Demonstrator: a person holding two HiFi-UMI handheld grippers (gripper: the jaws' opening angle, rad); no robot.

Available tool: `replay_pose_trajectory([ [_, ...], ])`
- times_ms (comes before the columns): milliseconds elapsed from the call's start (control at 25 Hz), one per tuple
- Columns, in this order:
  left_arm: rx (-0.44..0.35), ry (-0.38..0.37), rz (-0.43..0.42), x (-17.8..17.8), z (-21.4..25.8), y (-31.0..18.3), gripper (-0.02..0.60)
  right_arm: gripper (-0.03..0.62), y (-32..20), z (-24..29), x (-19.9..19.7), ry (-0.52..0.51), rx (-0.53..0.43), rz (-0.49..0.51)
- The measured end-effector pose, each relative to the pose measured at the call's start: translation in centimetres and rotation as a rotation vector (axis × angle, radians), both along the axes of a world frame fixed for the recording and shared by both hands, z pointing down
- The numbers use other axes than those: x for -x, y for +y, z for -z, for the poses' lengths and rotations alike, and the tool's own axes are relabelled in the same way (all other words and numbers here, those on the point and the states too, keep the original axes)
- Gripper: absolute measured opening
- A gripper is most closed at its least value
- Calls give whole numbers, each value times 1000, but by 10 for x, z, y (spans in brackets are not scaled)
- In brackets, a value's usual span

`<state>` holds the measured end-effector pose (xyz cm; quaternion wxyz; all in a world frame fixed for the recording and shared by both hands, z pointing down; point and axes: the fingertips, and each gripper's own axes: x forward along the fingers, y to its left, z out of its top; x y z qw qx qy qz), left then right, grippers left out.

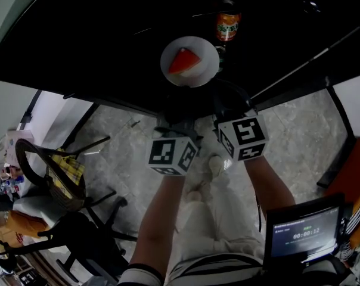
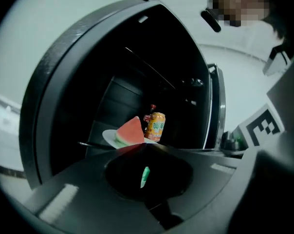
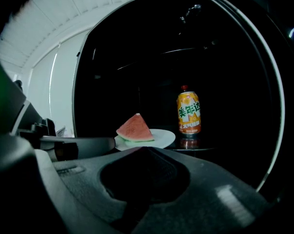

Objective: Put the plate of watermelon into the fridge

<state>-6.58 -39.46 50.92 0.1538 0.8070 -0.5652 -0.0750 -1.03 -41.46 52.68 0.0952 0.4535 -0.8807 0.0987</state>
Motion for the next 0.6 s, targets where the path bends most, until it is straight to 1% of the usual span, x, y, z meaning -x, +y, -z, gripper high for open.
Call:
replay_pose_trajectory([
  [80, -1, -53, -11, -1, -2, -2, 2, -3, 2, 1, 1, 3, -12, 8],
  [280, -4, -136, -14, -4, -5, -4, 2, -3, -1, 1, 4, 5, -20, 12],
  [440, -14, -169, -23, -7, -4, -10, 2, -3, -7, 2, 3, 16, -21, 7],
  [600, -23, -174, -17, -6, -3, -17, 2, -3, -14, 4, 5, 18, -39, 9],
])
